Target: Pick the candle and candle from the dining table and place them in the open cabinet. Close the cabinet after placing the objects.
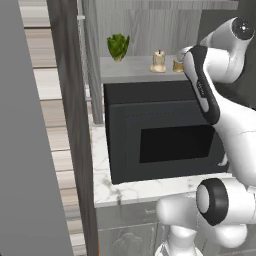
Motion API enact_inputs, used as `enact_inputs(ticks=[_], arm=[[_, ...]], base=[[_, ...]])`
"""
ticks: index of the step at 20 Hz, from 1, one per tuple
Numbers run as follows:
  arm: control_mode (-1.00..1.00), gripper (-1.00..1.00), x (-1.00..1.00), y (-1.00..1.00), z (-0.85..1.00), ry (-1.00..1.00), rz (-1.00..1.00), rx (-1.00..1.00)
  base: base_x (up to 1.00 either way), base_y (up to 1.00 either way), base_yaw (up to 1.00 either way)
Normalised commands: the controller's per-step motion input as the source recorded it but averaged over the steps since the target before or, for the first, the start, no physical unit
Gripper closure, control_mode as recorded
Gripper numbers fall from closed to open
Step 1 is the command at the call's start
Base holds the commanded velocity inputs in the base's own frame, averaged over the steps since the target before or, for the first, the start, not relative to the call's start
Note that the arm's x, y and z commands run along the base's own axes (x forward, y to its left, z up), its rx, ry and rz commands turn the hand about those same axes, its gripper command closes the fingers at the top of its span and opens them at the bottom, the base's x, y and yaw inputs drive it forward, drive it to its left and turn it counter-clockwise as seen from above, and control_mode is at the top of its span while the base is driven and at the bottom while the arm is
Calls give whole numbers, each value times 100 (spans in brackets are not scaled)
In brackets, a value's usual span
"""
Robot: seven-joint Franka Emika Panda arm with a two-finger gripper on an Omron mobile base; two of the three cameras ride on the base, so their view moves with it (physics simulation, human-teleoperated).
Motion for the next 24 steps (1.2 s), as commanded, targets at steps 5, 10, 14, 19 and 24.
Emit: enact_inputs(ticks=[5,10,14,19,24], arm=[[-100,-100,-100,16,0,0,0,0],[-100,-100,-100,39,0,0,0,0],[-100,-100,-100,25,0,0,0,0],[-100,-100,-99,1,0,0,0,0],[-100,-100,-86,0,1,0,-2,1]], base=[[0,0,0],[0,0,0],[0,0,0],[0,0,0],[0,0,0]])
